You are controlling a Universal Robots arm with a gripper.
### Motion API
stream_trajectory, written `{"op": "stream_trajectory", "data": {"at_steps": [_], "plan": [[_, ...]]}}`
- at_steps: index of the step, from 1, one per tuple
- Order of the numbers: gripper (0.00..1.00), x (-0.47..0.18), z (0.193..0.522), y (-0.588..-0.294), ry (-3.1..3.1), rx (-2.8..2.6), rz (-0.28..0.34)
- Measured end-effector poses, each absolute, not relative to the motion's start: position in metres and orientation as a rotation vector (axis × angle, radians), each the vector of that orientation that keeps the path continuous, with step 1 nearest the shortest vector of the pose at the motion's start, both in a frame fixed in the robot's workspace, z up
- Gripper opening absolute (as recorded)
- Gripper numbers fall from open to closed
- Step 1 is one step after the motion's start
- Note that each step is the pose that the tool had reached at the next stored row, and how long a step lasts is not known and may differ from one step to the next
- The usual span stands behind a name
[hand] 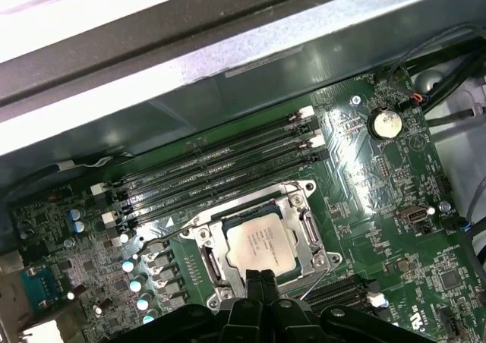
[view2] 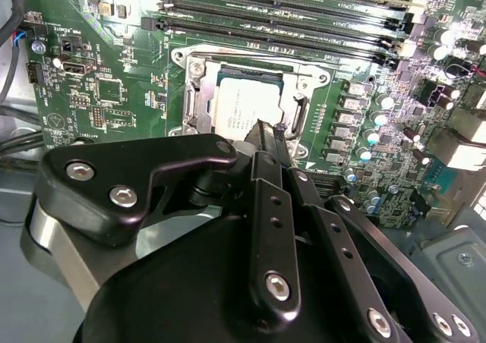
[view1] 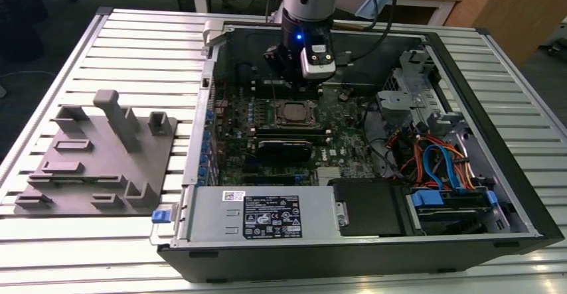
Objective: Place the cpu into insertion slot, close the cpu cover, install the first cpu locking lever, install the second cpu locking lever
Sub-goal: 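Install the first cpu locking lever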
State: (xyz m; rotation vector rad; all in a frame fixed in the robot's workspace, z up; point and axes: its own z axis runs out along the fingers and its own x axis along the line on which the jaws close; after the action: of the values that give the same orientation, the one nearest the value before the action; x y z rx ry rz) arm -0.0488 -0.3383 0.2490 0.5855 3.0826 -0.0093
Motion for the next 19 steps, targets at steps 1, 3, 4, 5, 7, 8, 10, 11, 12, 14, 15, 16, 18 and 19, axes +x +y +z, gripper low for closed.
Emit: {"op": "stream_trajectory", "data": {"at_steps": [1,3,4,5,7,8,10,11,12,14,15,16,18,19], "plan": [[0.1,-0.0488,0.249,-0.3383,3.083,0.585,-0.009],[0.1,-0.0488,0.249,-0.3383,3.083,0.585,-0.009],[0.1,-0.0488,0.249,-0.3383,3.083,0.585,-0.009],[0.1,-0.0488,0.249,-0.3383,3.083,0.585,-0.009],[0.1,-0.0488,0.249,-0.3383,3.083,0.585,-0.009],[0.1,-0.0488,0.249,-0.3383,3.083,0.585,-0.009],[0.1,-0.0488,0.249,-0.3383,3.083,0.585,-0.009],[0.1,-0.049,0.249,-0.3383,3.083,0.584,-0.009],[0.1,-0.0492,0.249,-0.3383,3.083,0.581,-0.009],[0.1,-0.0492,0.2489,-0.3383,3.089,0.549,-0.009],[0.1,-0.0492,0.2489,-0.3384,3.093,0.526,-0.009],[0.1,-0.0492,0.2488,-0.3384,3.097,0.503,-0.009],[0.1,-0.0514,0.2484,-0.3384,3.096,0.491,-0.004],[0.1,-0.0533,0.2483,-0.3384,3.093,0.49,0.002]]}}
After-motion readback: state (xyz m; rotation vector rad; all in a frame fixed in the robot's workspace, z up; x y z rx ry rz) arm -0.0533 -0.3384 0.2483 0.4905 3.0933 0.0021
